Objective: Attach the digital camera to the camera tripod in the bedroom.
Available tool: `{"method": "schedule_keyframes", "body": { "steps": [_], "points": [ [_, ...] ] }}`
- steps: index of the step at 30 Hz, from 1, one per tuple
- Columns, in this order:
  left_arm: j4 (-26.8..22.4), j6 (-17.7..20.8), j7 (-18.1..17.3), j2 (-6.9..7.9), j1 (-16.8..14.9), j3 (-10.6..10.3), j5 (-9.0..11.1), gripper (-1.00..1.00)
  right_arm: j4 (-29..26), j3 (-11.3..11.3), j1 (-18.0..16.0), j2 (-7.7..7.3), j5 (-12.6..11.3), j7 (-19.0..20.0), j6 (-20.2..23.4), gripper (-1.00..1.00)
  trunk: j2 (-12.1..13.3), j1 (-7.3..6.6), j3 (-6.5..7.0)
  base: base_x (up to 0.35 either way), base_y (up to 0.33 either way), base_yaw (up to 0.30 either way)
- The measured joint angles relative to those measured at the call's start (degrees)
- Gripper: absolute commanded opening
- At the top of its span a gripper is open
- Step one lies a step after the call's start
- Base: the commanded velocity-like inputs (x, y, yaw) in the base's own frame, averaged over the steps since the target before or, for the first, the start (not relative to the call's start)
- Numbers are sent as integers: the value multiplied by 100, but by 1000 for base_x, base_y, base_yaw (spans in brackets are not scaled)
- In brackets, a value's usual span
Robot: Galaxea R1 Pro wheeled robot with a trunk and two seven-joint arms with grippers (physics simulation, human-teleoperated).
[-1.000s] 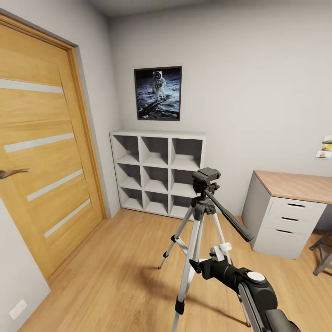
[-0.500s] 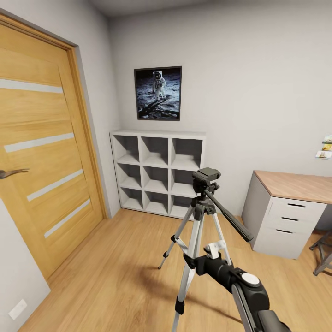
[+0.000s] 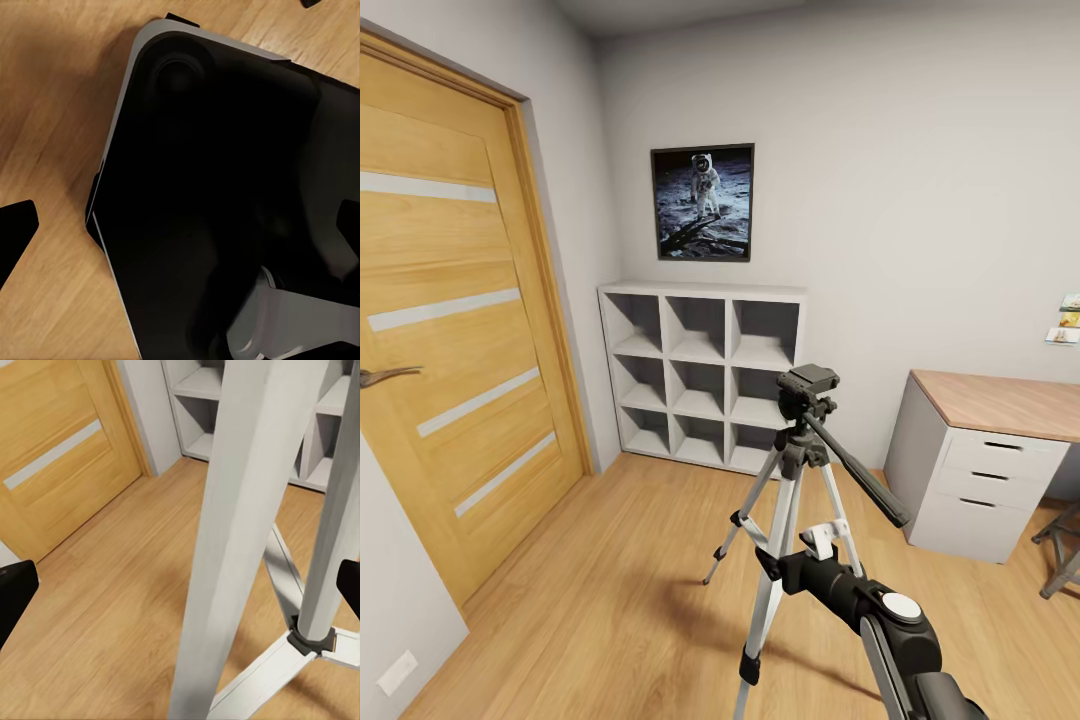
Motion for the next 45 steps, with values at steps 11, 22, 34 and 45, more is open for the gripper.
{"method": "schedule_keyframes", "body": {
  "steps": [11, 22, 34, 45],
  "points": [
    [0, 0, -2, 5, -3, 0, 0, 100, 0, 8, 0, 0, 21, -6, 0, 100, -1, -2, 0, 142, 0, 0],
    [0, 0, -2, 8, -1, 0, 0, 100, 169, 34, 0, 3, 33, 1, -9, 100, 0, 0, 0, 168, 0, 0],
    [0, 0, -2, 3, 0, 0, 0, 100, 234, 301, 0, 8, 29, -9, -14, 100, 0, 0, 0, 9, 0, 0],
    [0, 0, -1, 0, -1, 0, 0, 100, 228, 299, 0, 4, 58, -94, -19, -100, 0, 0, 0, 0, 0, 0]
  ]
}}
